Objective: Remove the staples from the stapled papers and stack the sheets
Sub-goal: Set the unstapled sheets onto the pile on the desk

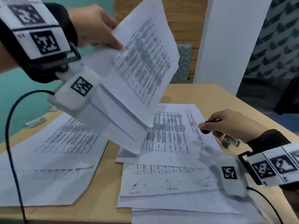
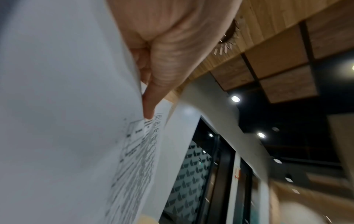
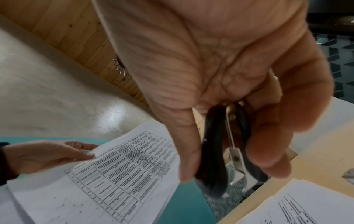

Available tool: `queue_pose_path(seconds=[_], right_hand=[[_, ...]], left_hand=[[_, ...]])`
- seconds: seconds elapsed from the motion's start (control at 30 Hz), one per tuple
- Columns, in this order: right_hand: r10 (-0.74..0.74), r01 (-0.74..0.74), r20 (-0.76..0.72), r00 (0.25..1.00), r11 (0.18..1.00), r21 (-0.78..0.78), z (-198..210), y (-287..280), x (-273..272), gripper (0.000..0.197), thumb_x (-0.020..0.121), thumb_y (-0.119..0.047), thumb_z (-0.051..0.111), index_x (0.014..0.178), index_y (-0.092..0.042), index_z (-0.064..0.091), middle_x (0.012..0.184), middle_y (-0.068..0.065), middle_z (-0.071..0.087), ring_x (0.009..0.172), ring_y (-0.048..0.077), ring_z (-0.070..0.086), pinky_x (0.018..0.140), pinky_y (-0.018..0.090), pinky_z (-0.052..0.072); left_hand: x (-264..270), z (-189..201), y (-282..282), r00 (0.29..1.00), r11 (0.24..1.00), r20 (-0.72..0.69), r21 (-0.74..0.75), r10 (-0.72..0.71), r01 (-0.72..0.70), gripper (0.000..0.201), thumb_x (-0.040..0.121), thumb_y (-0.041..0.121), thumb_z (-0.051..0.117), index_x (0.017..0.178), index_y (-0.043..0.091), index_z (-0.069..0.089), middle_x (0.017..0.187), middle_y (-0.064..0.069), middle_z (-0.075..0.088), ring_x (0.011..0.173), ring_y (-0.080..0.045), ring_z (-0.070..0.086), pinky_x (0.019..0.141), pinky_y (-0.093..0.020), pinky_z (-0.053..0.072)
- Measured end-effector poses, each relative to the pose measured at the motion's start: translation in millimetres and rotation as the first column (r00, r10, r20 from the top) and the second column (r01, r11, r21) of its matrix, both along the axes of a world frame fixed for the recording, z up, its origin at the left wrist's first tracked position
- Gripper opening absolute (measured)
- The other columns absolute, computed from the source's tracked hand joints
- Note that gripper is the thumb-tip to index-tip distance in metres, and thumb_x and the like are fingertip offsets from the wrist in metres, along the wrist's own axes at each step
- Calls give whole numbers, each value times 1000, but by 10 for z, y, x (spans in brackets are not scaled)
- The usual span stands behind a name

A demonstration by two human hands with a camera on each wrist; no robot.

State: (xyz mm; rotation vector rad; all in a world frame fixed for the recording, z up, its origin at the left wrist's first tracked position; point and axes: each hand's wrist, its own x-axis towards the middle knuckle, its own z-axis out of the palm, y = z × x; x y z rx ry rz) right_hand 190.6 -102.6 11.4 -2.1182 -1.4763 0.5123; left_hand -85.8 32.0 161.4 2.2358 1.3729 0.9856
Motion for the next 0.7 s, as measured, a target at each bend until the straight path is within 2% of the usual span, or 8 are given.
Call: queue_pose_path(seconds=[0.07,0.13,0.2,0.3,0.37,0.5,0.6,0.7], right_hand=[[-1,1,-20,1000,1000,12,-11,-3,4,36,80,-45,67,81,-9,70,71,9,64,63,20,52,55,28,38],[9,-9,-25,1000,1000,13,-39,8,-5,35,80,-46,65,79,-12,70,72,8,64,65,20,52,56,27,38],[35,-35,-32,999,999,11,-61,32,-46,38,81,-48,64,82,-10,70,71,7,63,64,18,52,56,25,39],[91,-91,-63,994,996,4,-45,79,-144,40,83,-46,62,87,-7,70,69,4,63,60,12,53,54,20,40],[158,-161,-67,985,986,-47,-14,115,-223,36,83,-46,62,86,-11,71,70,2,64,61,9,55,55,18,42],[305,-296,-2,952,921,-253,-50,184,-353,37,85,-49,57,87,-15,70,77,0,67,71,9,60,61,18,48],[369,-324,63,927,877,-355,-113,195,-400,42,86,-52,54,92,-13,67,89,-2,72,80,10,64,70,22,53],[396,-325,104,913,856,-403,-123,182,-412,44,83,-57,54,94,-15,65,95,-4,71,91,12,66,76,26,55]], left_hand=[[-95,11,46,998,999,52,-47,23,-20,36,79,11,68,114,7,61,85,-9,69,49,-5,59,56,-15,54],[-233,-71,87,991,987,121,-153,64,-45,27,82,5,62,109,8,58,58,5,68,35,4,51,43,-6,45],[-434,-227,99,987,954,142,-297,80,-35,16,88,2,53,102,10,56,47,8,65,35,2,55,38,-10,46],[-871,-520,173,985,878,131,-478,115,-39,17,91,0,46,102,9,57,58,3,70,46,-7,64,45,-20,53],[-1183,-735,212,975,827,137,-557,178,-73,18,91,-2,44,95,11,57,61,-1,71,48,-11,65,48,-26,54],[-1630,-1186,200,956,754,97,-638,276,-153,22,91,-7,43,94,10,56,59,-2,70,45,-13,65,43,-26,53],[-1855,-1464,186,947,687,51,-701,318,-193,24,90,-10,44,105,7,53,60,-7,70,45,-18,65,42,-29,54],[-1988,-1673,189,959,653,-52,-722,278,-229,48,81,-16,54,123,7,48,80,-9,68,55,-18,67,47,-26,54]])
